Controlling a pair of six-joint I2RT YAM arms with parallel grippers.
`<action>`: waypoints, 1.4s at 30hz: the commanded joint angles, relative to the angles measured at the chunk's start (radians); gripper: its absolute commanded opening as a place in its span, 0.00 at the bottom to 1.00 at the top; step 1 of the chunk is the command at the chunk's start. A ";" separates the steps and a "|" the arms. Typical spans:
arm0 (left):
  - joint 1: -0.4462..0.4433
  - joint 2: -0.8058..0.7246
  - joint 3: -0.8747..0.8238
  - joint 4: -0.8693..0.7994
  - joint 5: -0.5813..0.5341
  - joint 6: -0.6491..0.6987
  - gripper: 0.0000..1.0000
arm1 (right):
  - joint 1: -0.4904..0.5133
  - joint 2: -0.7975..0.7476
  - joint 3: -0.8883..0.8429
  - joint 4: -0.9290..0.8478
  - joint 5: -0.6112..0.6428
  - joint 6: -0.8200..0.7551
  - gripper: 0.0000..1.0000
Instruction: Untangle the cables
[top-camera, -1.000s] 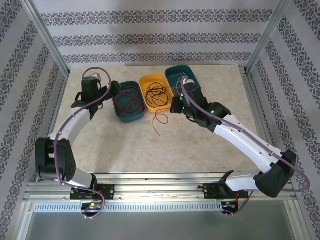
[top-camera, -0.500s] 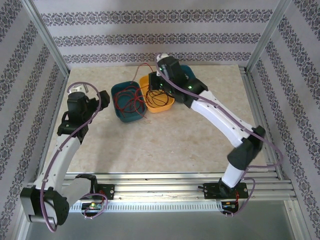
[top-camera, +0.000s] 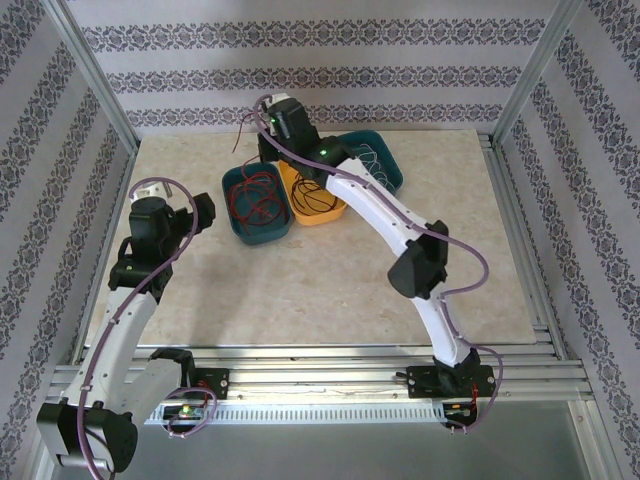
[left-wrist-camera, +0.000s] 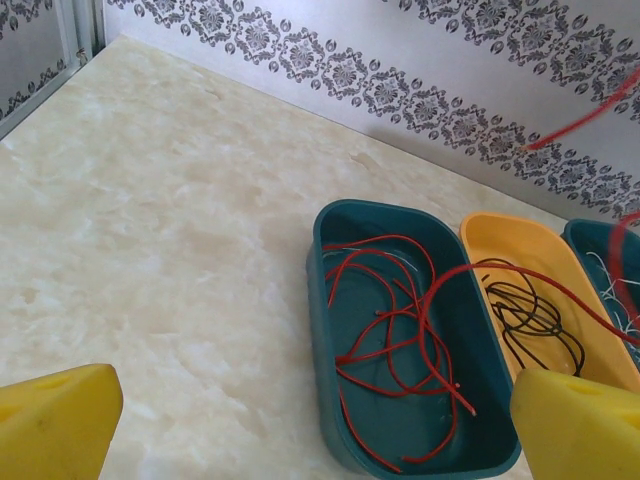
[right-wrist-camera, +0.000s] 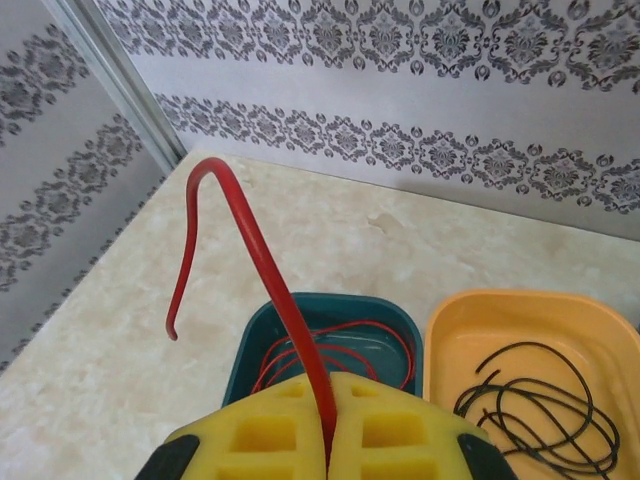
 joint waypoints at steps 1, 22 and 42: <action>-0.004 -0.009 -0.002 -0.025 -0.003 0.021 0.99 | -0.007 0.055 0.112 -0.032 0.024 -0.043 0.03; -0.004 0.016 -0.020 -0.020 0.024 0.004 0.99 | -0.044 0.132 0.119 -0.018 0.052 -0.060 0.04; -0.004 0.027 -0.030 -0.014 0.033 -0.003 0.99 | -0.056 0.120 0.210 0.008 0.033 -0.091 0.05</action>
